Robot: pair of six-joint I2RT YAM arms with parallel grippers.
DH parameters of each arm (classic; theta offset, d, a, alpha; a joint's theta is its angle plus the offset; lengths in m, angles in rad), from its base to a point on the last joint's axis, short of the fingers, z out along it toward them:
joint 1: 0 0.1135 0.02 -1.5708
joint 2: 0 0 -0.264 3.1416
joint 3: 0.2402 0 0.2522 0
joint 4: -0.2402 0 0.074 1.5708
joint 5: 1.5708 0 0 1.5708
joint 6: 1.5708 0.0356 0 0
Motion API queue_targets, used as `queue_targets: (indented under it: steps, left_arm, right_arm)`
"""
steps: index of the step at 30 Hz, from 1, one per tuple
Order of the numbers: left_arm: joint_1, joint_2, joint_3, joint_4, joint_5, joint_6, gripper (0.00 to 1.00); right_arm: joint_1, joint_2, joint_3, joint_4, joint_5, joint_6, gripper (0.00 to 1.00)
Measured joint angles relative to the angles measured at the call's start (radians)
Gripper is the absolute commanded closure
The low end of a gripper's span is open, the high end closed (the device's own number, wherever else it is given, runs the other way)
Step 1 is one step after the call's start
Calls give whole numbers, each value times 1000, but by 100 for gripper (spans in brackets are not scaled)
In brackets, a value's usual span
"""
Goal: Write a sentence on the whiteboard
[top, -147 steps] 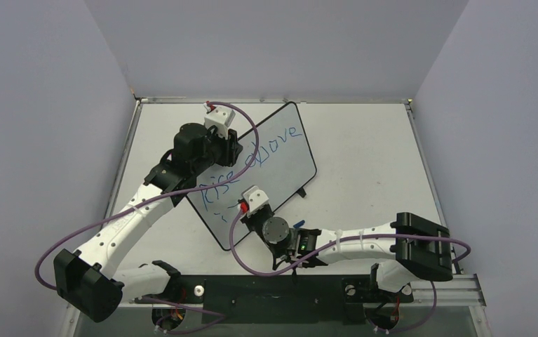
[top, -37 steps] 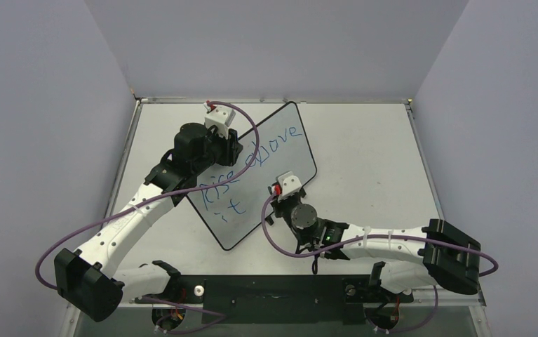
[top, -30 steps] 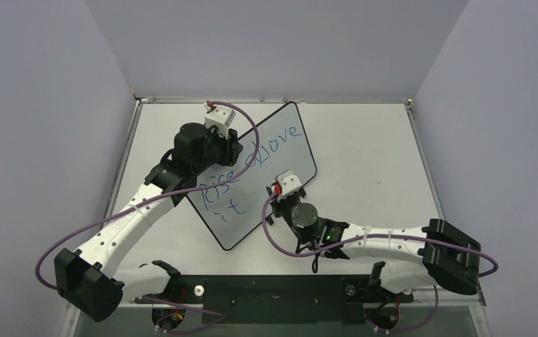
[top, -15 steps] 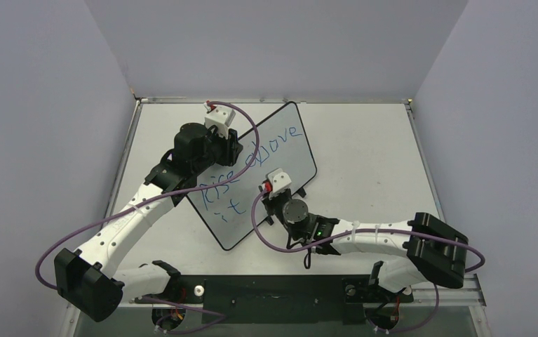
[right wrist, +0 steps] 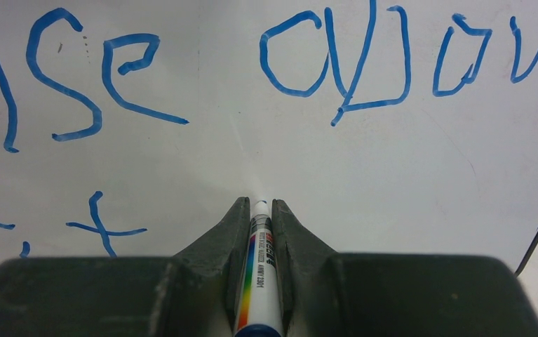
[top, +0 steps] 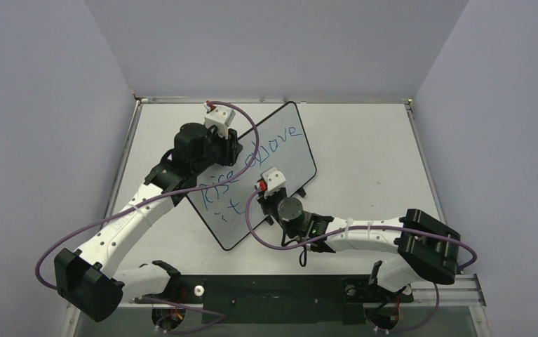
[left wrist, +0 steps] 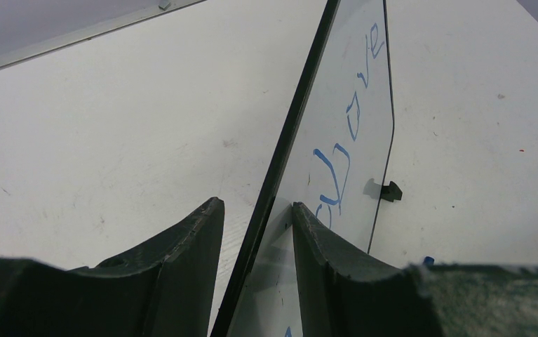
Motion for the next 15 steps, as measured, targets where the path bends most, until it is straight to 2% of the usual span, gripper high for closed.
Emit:
queue_targets:
  steps: [15]
  left_arm:
    - [0, 0, 0, 0, -13, 2, 100]
  right_arm:
    - [5, 14, 0, 15, -21, 6, 100]
